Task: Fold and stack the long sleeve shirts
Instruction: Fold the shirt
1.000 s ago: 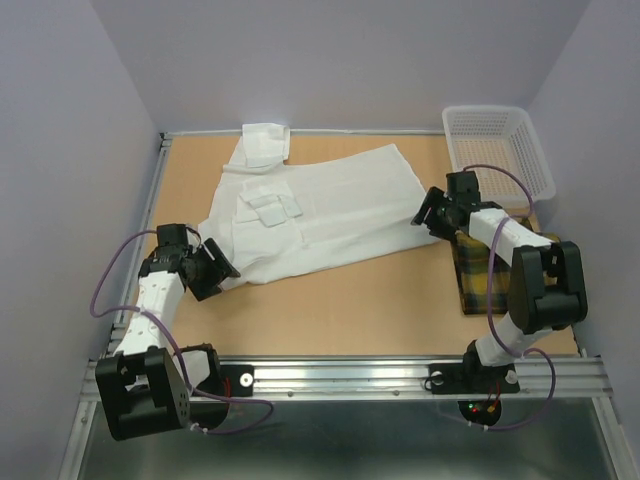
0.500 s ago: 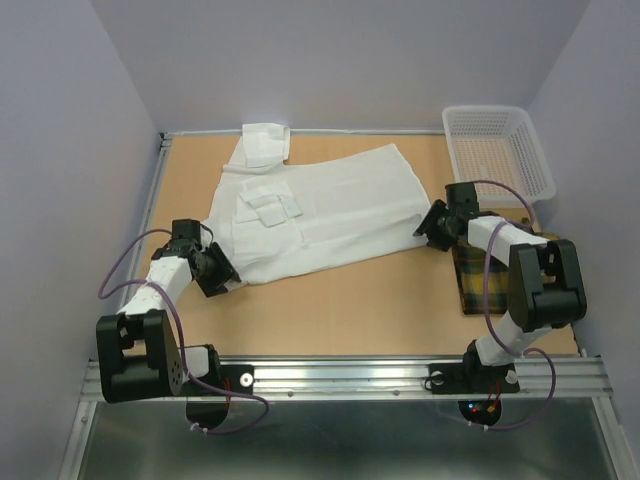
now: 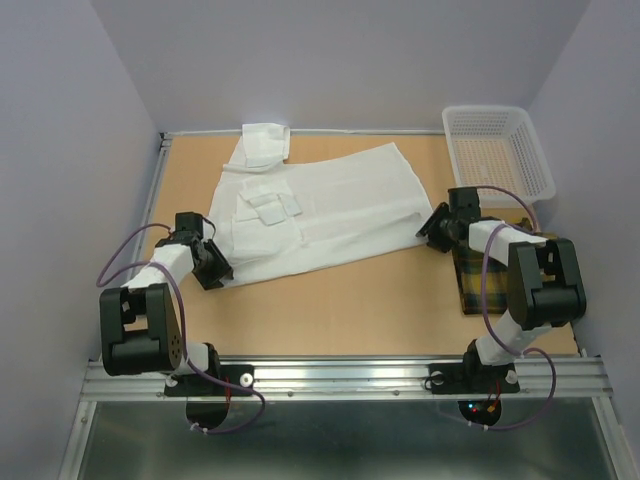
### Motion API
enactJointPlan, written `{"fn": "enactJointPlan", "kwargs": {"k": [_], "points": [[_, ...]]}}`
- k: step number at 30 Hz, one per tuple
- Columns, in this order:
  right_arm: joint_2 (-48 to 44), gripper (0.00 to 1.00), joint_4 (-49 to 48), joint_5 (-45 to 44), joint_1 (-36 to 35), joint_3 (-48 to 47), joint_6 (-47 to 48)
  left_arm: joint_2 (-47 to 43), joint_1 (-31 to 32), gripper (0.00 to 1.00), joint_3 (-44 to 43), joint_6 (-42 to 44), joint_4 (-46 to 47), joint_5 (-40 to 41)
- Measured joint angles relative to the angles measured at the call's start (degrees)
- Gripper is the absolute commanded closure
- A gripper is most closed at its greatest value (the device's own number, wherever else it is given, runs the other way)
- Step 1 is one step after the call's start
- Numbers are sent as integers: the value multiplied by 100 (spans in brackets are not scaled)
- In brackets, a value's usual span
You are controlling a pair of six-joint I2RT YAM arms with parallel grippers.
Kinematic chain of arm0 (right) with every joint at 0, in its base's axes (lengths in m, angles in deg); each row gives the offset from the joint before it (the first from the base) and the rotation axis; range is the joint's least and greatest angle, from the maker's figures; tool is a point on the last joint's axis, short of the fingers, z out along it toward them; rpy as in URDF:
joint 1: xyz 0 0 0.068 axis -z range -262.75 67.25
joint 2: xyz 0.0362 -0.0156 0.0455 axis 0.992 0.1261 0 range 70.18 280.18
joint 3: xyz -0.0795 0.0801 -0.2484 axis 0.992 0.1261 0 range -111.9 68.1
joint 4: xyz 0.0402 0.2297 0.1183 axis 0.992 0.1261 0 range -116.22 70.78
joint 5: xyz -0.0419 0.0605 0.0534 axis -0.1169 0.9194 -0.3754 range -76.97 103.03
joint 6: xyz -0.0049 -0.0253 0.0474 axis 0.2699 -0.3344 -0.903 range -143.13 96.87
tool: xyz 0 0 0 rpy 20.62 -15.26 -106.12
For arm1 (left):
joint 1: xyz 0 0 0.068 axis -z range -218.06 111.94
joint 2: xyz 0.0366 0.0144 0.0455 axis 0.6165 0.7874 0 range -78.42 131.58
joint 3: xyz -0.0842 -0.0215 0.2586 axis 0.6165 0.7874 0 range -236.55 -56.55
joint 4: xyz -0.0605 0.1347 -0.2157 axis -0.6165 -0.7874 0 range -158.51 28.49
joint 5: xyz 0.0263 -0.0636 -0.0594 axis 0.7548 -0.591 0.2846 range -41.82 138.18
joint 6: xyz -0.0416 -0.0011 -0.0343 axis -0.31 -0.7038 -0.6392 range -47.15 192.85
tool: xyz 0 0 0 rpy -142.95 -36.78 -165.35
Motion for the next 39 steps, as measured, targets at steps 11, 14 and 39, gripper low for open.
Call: {"fn": "enactJointPlan", "kwargs": {"k": [11, 14, 39], "points": [[-385, 40, 39, -42, 170, 190, 107, -306, 2, 39, -149, 107, -424, 181], [-730, 25, 72, 144, 153, 190, 334, -837, 4, 31, -415, 227, -597, 260], [-1300, 22, 629, -299, -1193, -358, 1580, 1766, 1399, 20, -2835, -387, 769, 55]]}}
